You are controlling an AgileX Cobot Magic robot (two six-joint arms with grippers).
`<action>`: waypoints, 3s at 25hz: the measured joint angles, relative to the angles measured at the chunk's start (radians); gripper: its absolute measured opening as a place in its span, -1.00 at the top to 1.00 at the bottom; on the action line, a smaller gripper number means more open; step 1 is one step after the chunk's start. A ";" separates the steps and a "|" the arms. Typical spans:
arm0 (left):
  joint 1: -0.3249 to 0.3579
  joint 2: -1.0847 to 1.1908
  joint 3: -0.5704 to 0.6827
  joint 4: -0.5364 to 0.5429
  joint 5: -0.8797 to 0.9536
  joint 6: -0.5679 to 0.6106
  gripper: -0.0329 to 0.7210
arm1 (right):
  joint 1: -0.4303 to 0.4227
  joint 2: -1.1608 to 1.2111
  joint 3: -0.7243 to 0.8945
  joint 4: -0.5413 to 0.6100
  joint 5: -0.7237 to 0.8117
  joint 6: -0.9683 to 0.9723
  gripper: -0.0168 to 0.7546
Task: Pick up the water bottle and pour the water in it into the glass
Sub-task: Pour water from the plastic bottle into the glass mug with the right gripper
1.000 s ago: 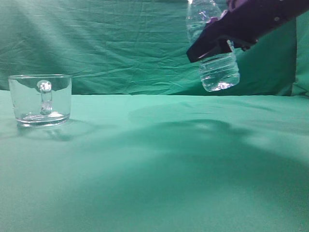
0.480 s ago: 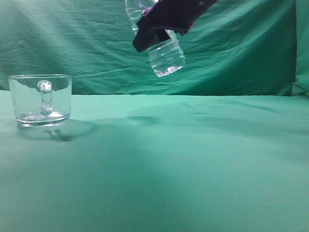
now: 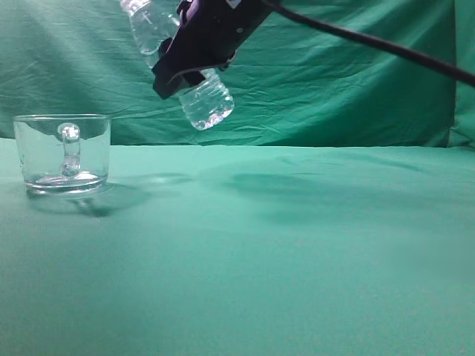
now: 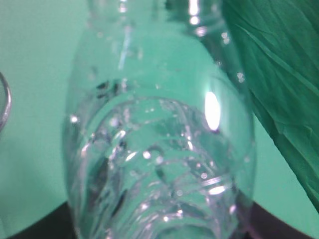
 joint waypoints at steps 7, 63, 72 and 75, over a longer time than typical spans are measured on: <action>0.000 0.000 0.000 0.000 0.000 0.000 0.91 | 0.024 0.110 -0.128 -0.086 0.051 0.000 -0.02; 0.000 0.000 0.000 0.000 0.000 0.000 0.91 | 0.042 0.120 -0.151 -0.729 0.104 -0.145 -0.02; 0.000 0.000 0.000 0.000 0.000 0.000 0.91 | 0.042 0.120 -0.151 -0.729 0.105 -0.179 -0.02; 0.000 0.000 0.000 0.000 0.000 0.000 0.91 | 0.042 0.120 -0.151 -0.729 0.107 -0.179 -0.02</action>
